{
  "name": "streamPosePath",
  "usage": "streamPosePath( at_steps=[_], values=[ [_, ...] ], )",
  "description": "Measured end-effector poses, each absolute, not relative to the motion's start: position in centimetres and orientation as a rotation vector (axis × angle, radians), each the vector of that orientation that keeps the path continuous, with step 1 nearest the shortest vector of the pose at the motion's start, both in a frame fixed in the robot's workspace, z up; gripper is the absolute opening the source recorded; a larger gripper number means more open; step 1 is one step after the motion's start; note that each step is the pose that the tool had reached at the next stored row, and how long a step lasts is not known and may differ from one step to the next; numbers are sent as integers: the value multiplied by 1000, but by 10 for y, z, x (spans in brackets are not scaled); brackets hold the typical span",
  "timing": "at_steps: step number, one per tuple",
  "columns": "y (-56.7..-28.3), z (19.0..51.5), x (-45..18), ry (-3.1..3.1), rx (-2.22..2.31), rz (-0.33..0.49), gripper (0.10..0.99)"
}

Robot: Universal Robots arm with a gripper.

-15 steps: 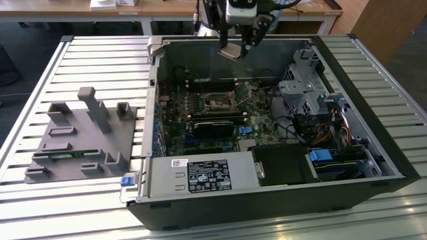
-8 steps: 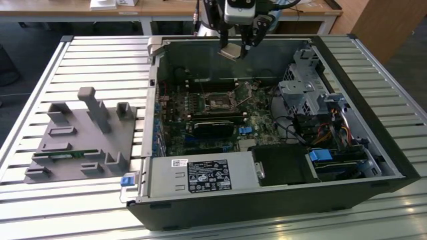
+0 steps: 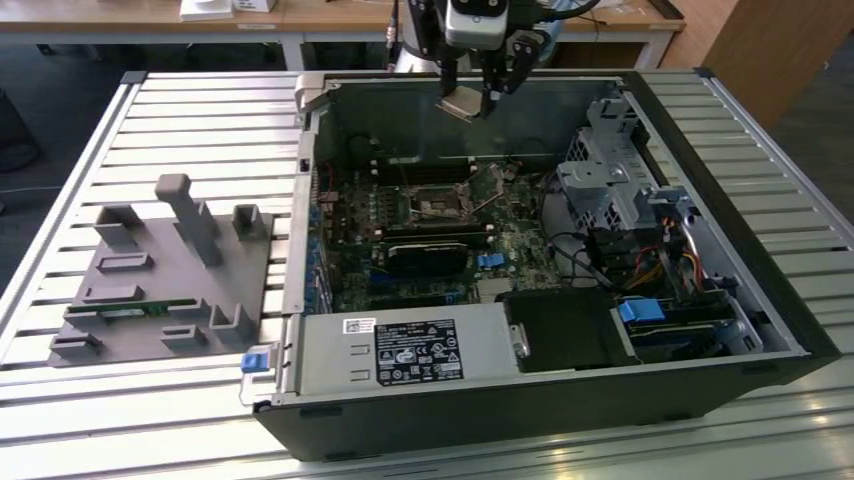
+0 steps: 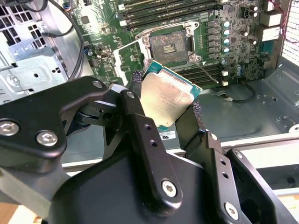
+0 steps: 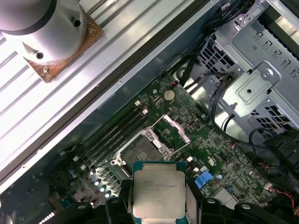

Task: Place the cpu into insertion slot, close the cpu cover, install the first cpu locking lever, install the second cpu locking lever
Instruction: 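Place the cpu into insertion slot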

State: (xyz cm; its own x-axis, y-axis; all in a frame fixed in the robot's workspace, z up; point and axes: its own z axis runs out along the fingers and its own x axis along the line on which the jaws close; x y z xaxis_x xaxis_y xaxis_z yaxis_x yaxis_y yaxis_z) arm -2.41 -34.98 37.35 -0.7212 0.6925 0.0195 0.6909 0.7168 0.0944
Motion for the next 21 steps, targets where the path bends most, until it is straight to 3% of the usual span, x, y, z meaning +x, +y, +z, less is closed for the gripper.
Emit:
streamPosePath(
  at_steps=[21],
  values=[
    [-350, 373, -24, 2803, 1358, 146, 541]
  ],
)
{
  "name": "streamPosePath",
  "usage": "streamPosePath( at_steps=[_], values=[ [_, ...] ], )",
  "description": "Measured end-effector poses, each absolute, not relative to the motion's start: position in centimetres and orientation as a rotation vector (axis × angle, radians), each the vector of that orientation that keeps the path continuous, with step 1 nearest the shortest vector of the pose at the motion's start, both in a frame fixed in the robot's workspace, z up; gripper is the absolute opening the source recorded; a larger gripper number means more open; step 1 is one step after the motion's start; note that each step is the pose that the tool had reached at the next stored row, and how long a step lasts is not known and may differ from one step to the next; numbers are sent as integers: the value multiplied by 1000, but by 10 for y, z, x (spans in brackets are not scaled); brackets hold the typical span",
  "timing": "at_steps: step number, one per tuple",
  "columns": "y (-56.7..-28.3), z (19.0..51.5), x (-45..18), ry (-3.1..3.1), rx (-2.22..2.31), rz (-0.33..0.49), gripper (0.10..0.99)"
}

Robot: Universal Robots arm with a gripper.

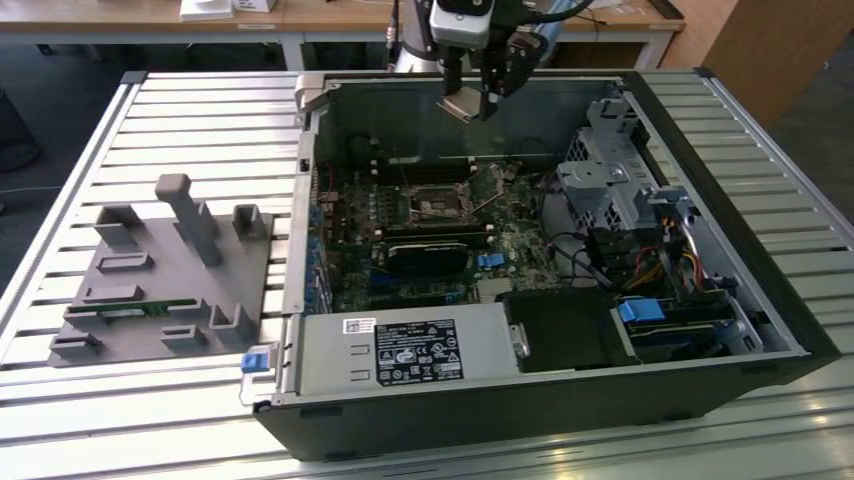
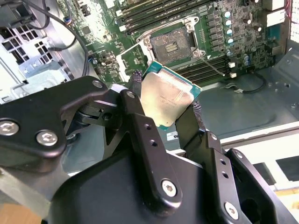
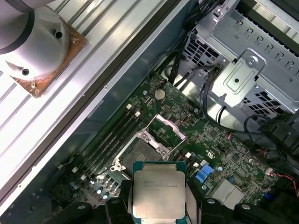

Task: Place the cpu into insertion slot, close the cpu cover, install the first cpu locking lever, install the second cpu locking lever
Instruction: 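Place the cpu into insertion slot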

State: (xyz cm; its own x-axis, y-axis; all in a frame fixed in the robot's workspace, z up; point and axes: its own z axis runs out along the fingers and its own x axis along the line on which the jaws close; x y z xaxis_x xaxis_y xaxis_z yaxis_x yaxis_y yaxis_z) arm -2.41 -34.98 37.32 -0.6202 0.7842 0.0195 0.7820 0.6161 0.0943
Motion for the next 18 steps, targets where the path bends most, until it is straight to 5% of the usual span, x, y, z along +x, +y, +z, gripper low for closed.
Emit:
streamPosePath(
  at_steps=[18],
  values=[
    [-350, 373, -24, 2711, 1523, 143, 541]
  ],
)
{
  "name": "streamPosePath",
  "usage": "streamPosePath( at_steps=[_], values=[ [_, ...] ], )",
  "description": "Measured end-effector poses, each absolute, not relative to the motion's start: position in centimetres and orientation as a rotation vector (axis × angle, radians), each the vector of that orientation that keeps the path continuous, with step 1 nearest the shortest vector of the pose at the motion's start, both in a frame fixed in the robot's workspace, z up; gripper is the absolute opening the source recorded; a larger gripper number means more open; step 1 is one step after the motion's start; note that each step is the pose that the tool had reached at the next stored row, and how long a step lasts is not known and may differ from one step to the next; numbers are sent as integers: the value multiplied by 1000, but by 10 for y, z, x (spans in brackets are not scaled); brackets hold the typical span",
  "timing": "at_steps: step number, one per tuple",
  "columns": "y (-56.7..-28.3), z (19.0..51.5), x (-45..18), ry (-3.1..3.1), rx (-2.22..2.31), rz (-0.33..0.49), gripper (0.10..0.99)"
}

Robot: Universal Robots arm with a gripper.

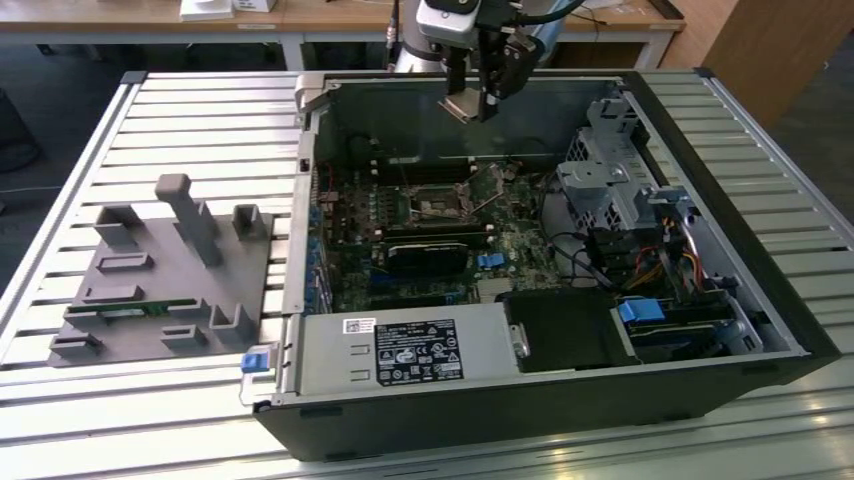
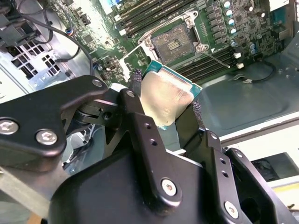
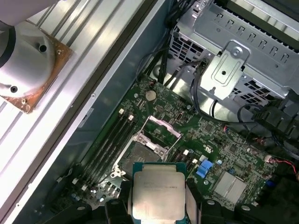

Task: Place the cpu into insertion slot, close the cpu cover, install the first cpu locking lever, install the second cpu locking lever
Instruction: 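Place the cpu into insertion slot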

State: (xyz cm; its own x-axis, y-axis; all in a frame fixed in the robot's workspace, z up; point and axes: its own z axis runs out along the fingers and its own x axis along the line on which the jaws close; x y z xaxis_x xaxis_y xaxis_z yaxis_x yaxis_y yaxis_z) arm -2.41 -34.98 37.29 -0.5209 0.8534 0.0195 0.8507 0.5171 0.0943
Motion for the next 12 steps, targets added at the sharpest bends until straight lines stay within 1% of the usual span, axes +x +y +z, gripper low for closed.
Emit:
streamPosePath(
  at_steps=[12],
  values=[
    [-350, 373, -24, 2653, 1616, 141, 541]
  ],
)
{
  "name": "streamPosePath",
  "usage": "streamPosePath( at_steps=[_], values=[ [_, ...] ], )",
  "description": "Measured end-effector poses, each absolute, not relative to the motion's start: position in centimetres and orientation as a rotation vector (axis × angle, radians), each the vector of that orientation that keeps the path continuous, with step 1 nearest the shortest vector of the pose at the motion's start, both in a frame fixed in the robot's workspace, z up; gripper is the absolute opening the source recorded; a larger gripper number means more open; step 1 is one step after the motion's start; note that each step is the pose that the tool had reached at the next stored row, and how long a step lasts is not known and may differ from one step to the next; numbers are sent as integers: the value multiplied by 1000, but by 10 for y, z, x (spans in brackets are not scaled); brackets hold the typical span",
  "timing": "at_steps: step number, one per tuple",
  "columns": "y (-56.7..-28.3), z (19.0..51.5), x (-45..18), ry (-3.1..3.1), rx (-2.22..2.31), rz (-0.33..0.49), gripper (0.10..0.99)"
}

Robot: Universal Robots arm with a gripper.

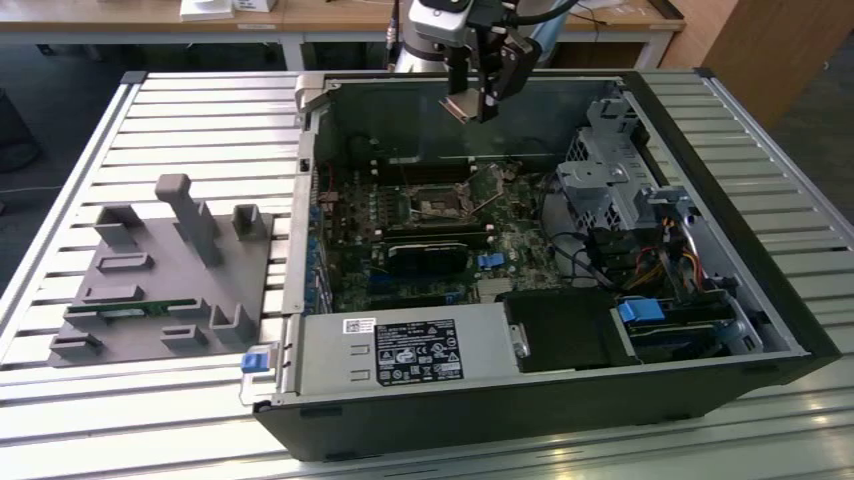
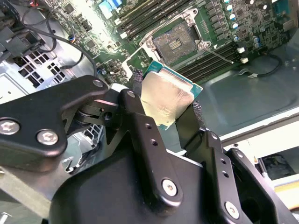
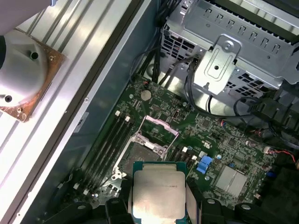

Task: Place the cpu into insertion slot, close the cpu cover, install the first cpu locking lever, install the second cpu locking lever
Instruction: 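Place the cpu into insertion slot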

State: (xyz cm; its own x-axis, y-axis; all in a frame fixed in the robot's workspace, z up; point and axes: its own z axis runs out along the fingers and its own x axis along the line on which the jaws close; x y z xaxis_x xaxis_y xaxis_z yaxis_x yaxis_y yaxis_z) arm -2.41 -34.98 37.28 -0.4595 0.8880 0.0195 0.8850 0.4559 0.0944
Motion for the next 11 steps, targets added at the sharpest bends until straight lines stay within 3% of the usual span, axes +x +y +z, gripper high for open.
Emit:
streamPosePath(
  at_steps=[11],
  values=[
    [-350, 373, -24, 2596, 1700, 139, 541]
  ],
)
